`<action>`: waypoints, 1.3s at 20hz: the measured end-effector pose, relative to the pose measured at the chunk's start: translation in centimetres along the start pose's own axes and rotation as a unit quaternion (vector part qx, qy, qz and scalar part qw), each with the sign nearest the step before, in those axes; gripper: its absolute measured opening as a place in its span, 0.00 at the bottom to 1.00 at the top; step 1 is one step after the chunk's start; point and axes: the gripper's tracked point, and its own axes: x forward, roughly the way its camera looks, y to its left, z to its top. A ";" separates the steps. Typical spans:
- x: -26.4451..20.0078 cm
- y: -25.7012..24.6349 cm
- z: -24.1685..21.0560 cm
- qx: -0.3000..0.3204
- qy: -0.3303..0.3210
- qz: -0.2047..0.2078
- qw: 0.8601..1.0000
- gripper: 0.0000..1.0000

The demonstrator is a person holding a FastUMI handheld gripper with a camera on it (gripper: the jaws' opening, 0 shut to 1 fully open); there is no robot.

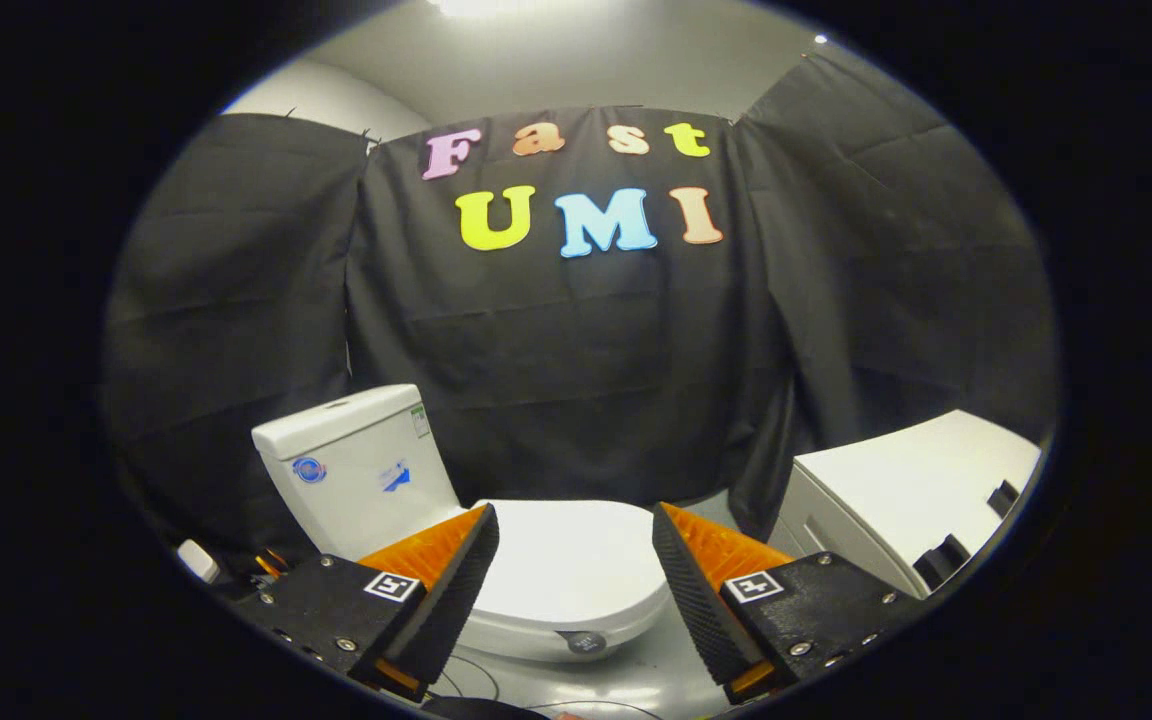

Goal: Open the toilet lid.

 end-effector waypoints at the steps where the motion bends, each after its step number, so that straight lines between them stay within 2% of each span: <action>1: 0.1 -0.1 -0.1 0.030 -0.009 0.007 0.999 0.95; 3: 0.9 0.1 -1.6 0.082 -0.007 0.020 0.996 0.95; 9: 2.4 -0.7 -6.0 0.133 0.026 0.020 0.991 0.96; 12: 2.7 -0.9 -9.8 0.143 0.053 0.007 0.988 0.96; 17: 3.6 0.2 -13.2 0.172 0.081 0.015 0.982 0.96; 22: 4.5 -0.7 -16.7 0.203 0.106 0.000 0.973 0.96; 26: 4.8 -2.1 -20.4 0.253 0.130 -0.023 0.958 0.96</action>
